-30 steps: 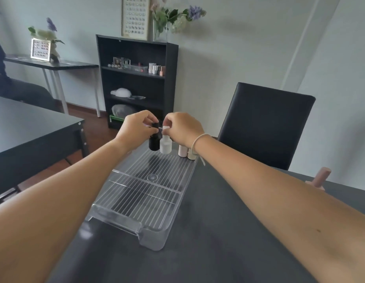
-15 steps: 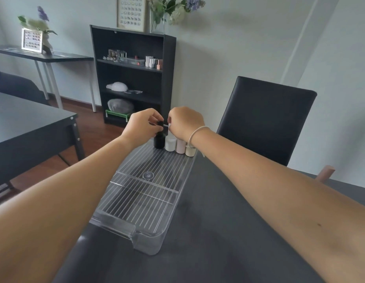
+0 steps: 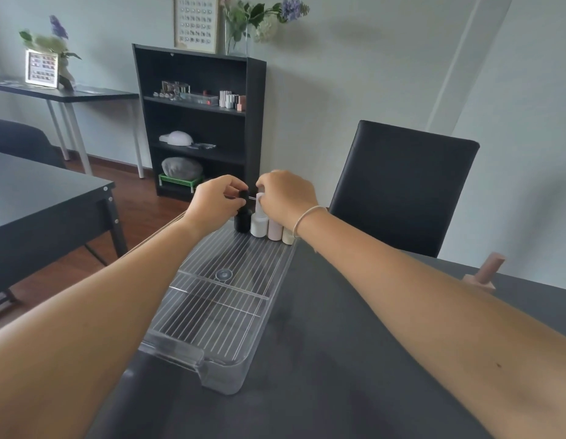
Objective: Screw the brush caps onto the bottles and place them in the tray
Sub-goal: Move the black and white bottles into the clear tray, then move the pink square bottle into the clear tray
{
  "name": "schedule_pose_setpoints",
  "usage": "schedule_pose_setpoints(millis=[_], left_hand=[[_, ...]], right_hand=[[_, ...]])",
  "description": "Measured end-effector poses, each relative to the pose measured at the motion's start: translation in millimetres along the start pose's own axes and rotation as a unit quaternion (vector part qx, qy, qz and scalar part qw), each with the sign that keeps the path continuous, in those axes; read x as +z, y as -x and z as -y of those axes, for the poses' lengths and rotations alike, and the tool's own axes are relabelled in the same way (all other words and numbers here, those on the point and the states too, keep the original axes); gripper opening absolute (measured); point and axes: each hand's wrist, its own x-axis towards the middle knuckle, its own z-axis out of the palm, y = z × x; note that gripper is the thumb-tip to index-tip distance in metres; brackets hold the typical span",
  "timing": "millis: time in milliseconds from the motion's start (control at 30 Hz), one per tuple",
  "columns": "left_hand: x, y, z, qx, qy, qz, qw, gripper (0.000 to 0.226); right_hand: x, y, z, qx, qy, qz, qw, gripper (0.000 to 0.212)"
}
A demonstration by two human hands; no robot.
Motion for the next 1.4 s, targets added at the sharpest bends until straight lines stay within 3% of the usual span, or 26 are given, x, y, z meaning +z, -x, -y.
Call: schedule_pose_setpoints(millis=[233,433,800,1033,1200,1400], left_hand=[[-3.9,12.3,-9.9,0.022,-0.016,-0.023,0.999,0.033],[7.7,34.3,-51.7,0.096,-0.013,-0.073,0.993,0.030],[106.2,97.1,-142.2,0.195,-0.005,0.056,0.979,0.027],[175.4,119.6,-169.3,0.215,-0.043,0.160,0.963,0.034],[206.2,125.0,-181.5,0.209,-0.067,0.187,0.958,0.042],[232.7,126.9,-186.8,0.199,-0.080,0.197,0.957,0.044]], right_hand=[[-23.7,56.7,-20.4,-0.038,-0.138,-0.113,0.983,0.023],[-32.6,139.5,-61.2,0.022,-0.176,-0.147,0.973,0.021],[-35.3,266.1,-159.0,0.150,-0.092,-0.121,0.977,0.012],[-47.4,290.8,-203.6,0.243,-0.076,-0.041,0.966,0.033],[-40.8,284.9,-206.1,0.248,-0.070,0.013,0.966,0.042],[-34.7,286.5,-212.5,0.249,-0.071,0.021,0.966,0.043]])
